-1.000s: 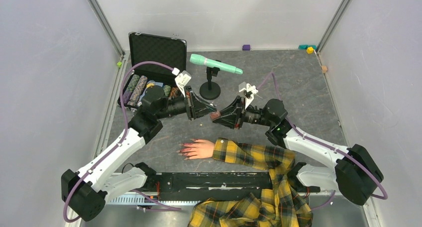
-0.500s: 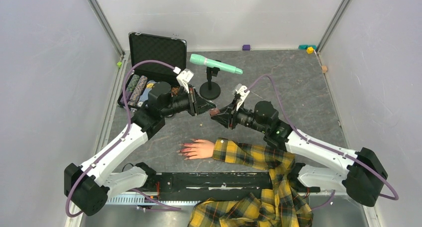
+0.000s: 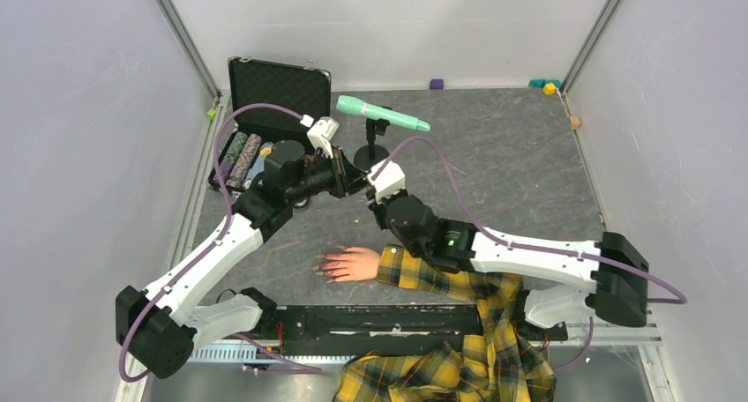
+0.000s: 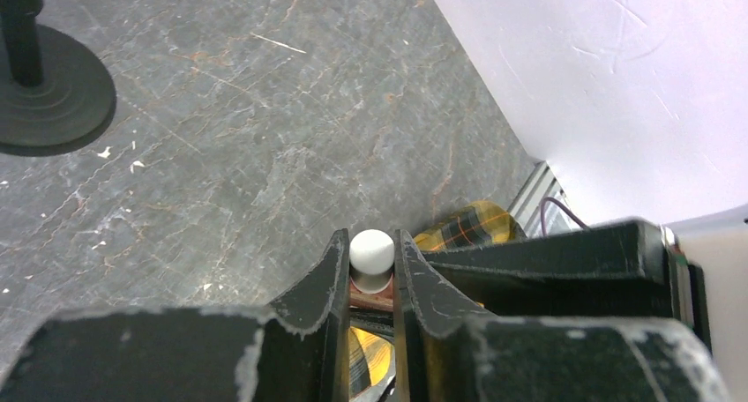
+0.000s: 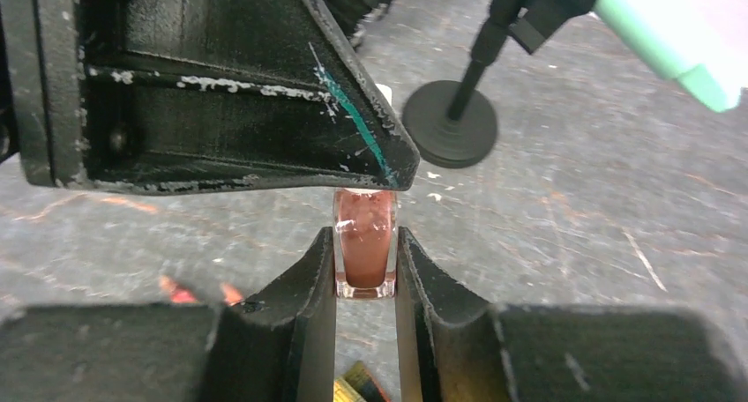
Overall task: Paint the nails
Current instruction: Unscrew the nail polish bottle.
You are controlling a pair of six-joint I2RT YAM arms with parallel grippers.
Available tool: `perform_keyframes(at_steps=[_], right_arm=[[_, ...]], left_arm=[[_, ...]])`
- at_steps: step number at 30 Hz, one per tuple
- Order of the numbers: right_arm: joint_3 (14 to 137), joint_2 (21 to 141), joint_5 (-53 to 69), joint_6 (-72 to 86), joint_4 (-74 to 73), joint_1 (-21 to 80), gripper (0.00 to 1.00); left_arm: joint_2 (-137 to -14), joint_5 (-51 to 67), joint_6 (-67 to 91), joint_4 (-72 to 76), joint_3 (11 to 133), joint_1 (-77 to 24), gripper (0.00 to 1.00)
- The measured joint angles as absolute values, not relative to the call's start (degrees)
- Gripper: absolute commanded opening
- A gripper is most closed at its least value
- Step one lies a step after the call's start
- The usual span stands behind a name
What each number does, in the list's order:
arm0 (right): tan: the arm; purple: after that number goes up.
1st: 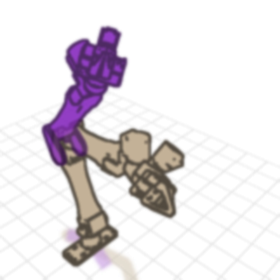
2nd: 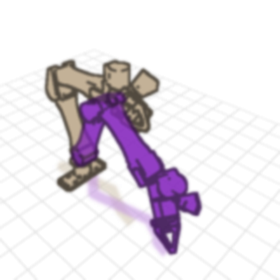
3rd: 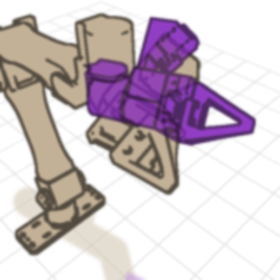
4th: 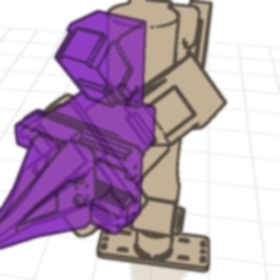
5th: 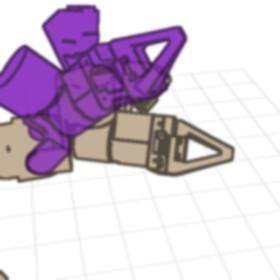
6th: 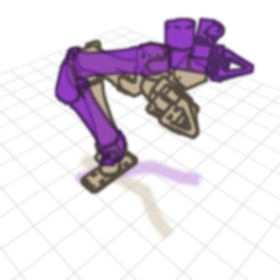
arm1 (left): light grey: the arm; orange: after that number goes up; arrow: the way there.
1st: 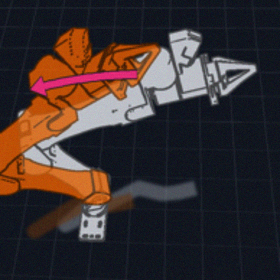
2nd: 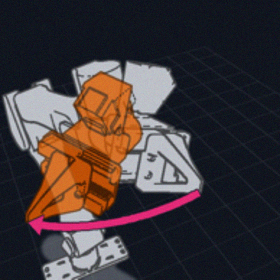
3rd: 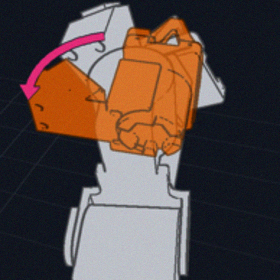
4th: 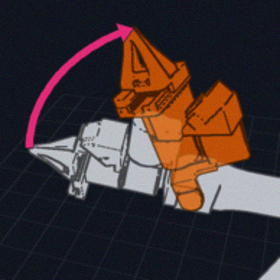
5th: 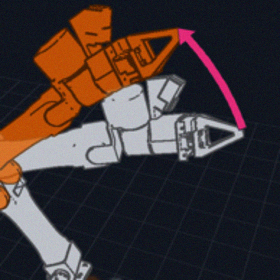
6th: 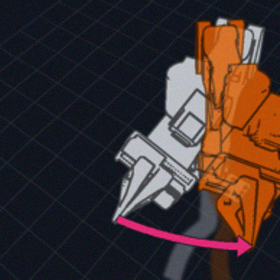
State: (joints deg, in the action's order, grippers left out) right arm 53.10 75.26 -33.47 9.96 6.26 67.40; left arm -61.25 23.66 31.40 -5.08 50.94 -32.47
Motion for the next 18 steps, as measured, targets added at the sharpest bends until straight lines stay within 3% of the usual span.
perform_keyframes(at_steps=[4,11,15,18], right_arm=[[56.31,79.83,-43.68,7.79,5.3,70.57,0.0],[56.4,80.62,-49.19,6.42,7.18,72.12,0.0],[54.22,79.15,-49.01,6.09,10.28,72.25,0.0],[52.77,77.8,-48.69,6.0,12.29,72.34,0.0]], left_arm=[[-61.98,22.5,31.42,-6.31,51.51,-32.32,0.02],[-62.37,23.0,31.42,-6.9,52.49,-32.34,0.04],[-62.37,23.73,31.42,-6.68,52.84,-32.51,0.32],[-62.37,25.02,31.35,-7.07,52.84,-32.77,0.63]])
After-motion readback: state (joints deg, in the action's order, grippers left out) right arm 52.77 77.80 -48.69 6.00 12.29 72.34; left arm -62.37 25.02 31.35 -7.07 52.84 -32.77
